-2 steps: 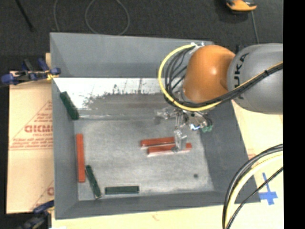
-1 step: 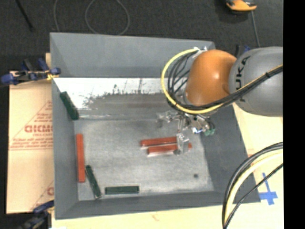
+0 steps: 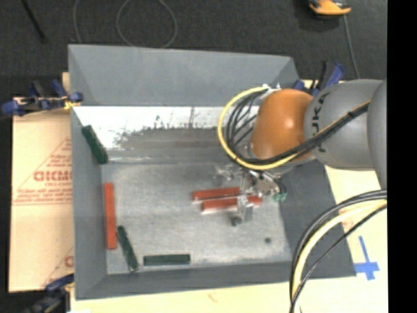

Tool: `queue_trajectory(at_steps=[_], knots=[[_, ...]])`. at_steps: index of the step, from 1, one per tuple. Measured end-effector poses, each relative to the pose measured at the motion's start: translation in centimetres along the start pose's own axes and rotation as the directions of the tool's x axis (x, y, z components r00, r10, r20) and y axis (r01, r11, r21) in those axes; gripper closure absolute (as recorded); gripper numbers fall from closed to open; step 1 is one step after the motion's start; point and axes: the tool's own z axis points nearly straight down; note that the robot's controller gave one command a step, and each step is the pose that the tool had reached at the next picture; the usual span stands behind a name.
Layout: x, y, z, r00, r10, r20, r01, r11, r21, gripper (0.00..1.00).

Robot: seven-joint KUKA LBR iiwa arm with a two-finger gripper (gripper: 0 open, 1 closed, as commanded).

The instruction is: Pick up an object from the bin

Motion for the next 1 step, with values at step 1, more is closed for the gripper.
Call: queue_trajectory(at_steps=[1], knots=[[-0.08, -0.07, -0.08, 1.000, 0.001, 0.003, -0.001, 1.000, 0.001, 0.00]])
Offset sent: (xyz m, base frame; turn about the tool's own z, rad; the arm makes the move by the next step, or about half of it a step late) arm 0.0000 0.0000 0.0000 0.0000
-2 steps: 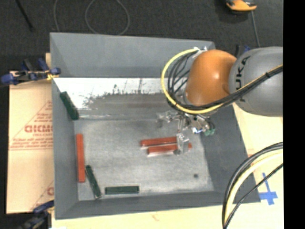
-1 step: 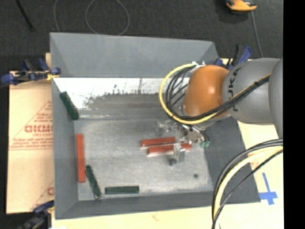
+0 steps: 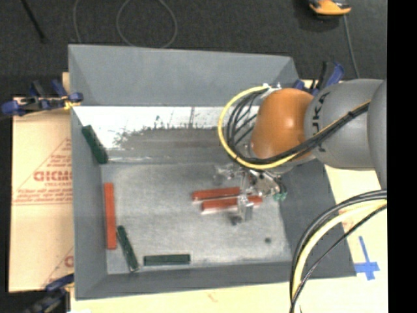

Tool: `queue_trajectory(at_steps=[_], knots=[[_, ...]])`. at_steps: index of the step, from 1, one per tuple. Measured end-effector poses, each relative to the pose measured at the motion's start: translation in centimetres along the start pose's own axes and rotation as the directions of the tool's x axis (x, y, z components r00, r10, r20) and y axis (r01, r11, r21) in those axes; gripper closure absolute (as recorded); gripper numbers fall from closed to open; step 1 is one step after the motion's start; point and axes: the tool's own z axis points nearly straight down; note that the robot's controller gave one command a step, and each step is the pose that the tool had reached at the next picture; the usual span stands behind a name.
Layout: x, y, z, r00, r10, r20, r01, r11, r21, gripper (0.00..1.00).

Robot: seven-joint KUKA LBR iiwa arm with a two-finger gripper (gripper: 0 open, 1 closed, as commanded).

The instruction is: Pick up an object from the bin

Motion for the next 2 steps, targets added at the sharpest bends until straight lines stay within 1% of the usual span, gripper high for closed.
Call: queue_trajectory(at_steps=[1, 2], knots=[[0.0, 0.0, 0.0, 1.000, 0.001, 0.001, -0.001, 1.000, 0.000, 1.00], [-0.1, -0.1, -1.8, 1.000, 0.004, 0.005, -0.004, 1.000, 0.002, 1.00]])
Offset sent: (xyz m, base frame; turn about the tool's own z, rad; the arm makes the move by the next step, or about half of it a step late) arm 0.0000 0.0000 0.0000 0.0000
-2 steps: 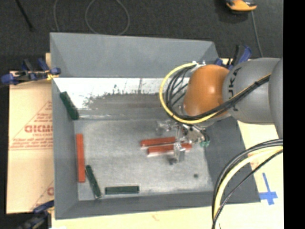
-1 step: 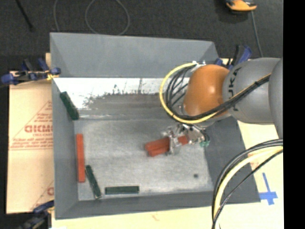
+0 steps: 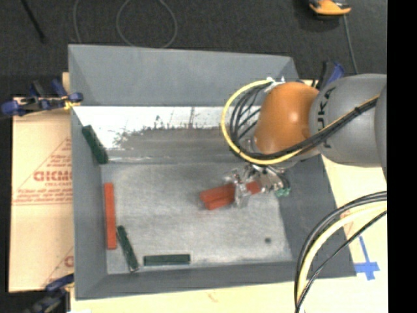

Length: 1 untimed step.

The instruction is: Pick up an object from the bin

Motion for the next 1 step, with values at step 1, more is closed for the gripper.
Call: queue_trajectory(at_steps=[1], knots=[[-0.14, -0.06, -0.41, 1.000, 0.002, 0.000, -0.002, 1.000, 0.000, 1.00]])
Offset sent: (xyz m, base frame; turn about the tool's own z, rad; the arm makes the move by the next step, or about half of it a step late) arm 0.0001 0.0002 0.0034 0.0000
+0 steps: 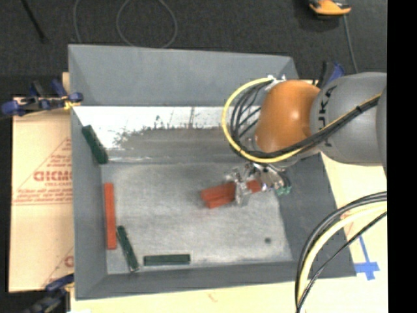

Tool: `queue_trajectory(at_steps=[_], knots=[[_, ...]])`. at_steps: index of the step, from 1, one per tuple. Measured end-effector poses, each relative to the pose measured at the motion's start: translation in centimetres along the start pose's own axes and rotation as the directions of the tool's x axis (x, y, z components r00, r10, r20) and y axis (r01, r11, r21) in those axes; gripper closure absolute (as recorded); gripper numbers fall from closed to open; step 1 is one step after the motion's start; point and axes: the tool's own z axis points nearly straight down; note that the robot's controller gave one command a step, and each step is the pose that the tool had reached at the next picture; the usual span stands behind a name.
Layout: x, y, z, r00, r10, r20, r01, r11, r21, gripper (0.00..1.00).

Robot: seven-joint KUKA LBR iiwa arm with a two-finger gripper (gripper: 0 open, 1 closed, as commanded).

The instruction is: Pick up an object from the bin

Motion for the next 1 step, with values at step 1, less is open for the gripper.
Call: queue_trajectory(at_steps=[1], knots=[[-0.13, -0.07, -0.23, 1.000, 0.002, 0.001, -0.002, 1.000, 0.000, 1.00]])
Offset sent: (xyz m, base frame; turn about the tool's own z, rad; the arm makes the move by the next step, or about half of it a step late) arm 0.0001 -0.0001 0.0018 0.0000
